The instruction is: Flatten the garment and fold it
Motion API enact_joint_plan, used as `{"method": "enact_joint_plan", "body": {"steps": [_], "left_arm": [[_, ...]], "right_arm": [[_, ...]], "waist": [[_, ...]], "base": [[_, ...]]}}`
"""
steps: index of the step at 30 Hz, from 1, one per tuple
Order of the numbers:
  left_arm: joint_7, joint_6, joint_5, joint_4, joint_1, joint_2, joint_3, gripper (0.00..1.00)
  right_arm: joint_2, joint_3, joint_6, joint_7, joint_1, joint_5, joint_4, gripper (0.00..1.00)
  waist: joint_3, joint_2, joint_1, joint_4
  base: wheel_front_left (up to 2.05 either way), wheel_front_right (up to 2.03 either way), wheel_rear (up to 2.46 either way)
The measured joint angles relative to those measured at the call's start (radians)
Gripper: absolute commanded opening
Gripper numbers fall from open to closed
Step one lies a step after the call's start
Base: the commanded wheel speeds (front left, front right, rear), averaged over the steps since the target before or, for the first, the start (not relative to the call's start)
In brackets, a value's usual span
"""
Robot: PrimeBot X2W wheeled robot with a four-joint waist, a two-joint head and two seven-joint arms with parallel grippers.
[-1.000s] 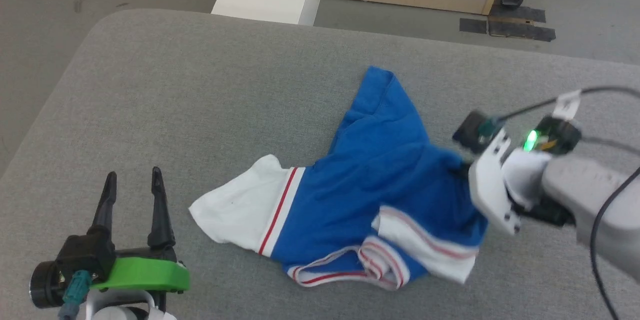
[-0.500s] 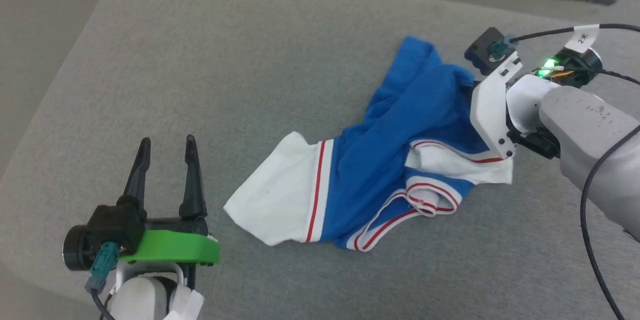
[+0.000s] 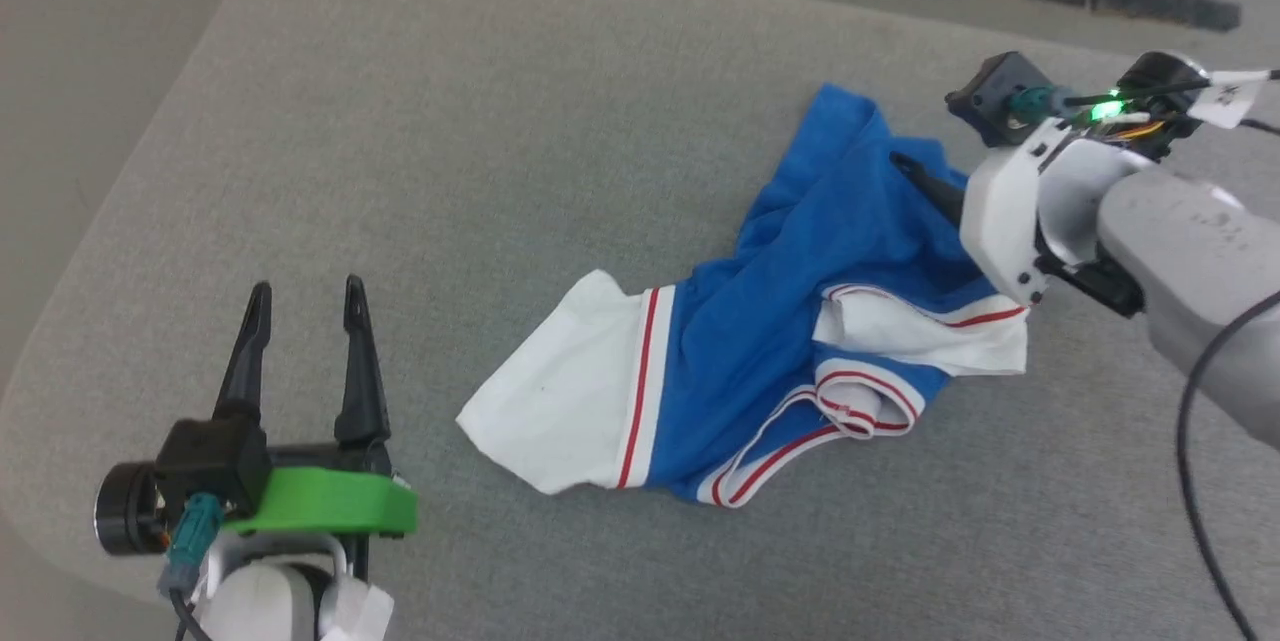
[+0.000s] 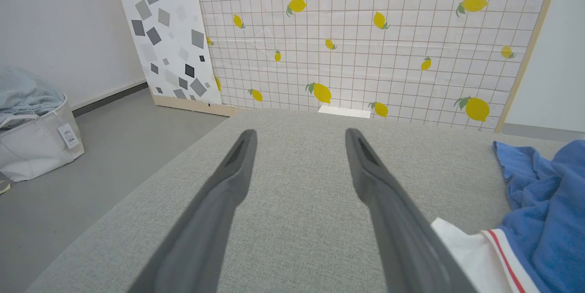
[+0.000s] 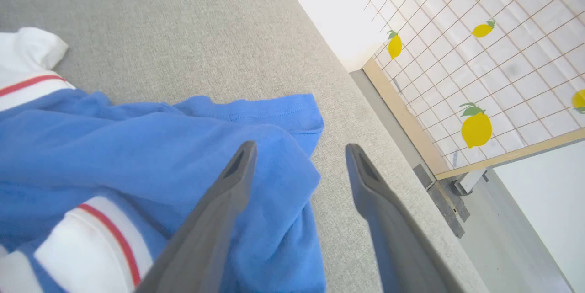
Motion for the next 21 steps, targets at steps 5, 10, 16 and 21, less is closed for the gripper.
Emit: {"method": "enact_joint_plan", "body": {"steps": [5, 10, 16, 21], "left_arm": [[0.0, -0.002, 0.004, -0.006, 0.041, 0.0, 0.003, 1.0], [0.0, -0.002, 0.005, -0.01, 0.053, 0.0, -0.005, 1.0], [0.0, 0.001, -0.006, -0.008, 0.05, 0.0, -0.024, 1.0], [0.0, 0.009, -0.021, -0.008, 0.033, 0.0, -0.037, 1.0]], "right_arm": [[-0.131, 0.0, 0.0, 0.184, 0.001, 0.039, -0.237, 1.0], [-0.29, 0.001, 0.0, 0.462, 0.006, 0.134, -0.499, 1.0], [-0.388, 0.002, 0.0, 0.706, 0.059, 0.187, -0.676, 1.0], [-0.373, 0.002, 0.0, 0.741, 0.097, 0.189, -0.661, 1.0]], "waist": [[-0.056, 0.0, -0.0001, -0.032], [-0.083, 0.0, -0.0002, -0.058], [-0.07, 0.0, -0.0002, -0.052], [-0.037, 0.0, -0.0002, -0.031]], "base": [[0.0, 0.0, 0.0], [0.0, 0.0, 0.0], [0.0, 0.0, 0.0], [0.0, 0.0, 0.0]]}}
